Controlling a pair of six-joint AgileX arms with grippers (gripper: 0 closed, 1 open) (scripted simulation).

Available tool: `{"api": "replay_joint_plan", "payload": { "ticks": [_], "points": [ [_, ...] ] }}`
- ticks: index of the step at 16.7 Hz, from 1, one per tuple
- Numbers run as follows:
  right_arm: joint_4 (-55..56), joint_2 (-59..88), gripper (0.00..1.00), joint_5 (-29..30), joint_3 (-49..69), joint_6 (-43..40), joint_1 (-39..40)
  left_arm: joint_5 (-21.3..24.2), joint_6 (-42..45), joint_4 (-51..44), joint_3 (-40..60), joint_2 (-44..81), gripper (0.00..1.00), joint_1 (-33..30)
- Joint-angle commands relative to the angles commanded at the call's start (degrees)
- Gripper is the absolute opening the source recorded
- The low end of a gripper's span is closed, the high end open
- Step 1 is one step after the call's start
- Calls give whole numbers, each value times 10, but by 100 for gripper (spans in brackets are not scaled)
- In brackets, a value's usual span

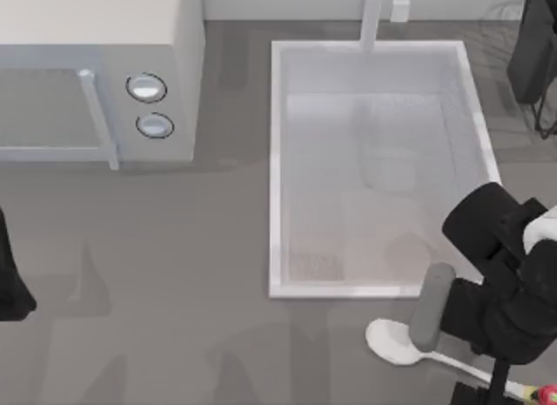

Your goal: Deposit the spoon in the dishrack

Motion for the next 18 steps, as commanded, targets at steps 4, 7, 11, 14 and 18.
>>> {"api": "replay_joint_plan", "payload": {
  "ticks": [4, 7, 11, 14, 18],
  "points": [
    [-66, -39, 0, -7, 40, 3, -4, 0, 0, 0, 0, 0, 100, 0],
    [-142, -47, 0, -7, 104, 5, -8, 0, 0, 0, 0, 0, 100, 0],
    [-315, -76, 0, -7, 228, 0, -8, 0, 0, 0, 0, 0, 100, 0],
    [-436, -105, 0, -7, 322, -4, -6, 0, 0, 0, 0, 0, 100, 0],
    [-521, -133, 0, -7, 399, -6, -8, 0, 0, 0, 0, 0, 100, 0]
  ]
}}
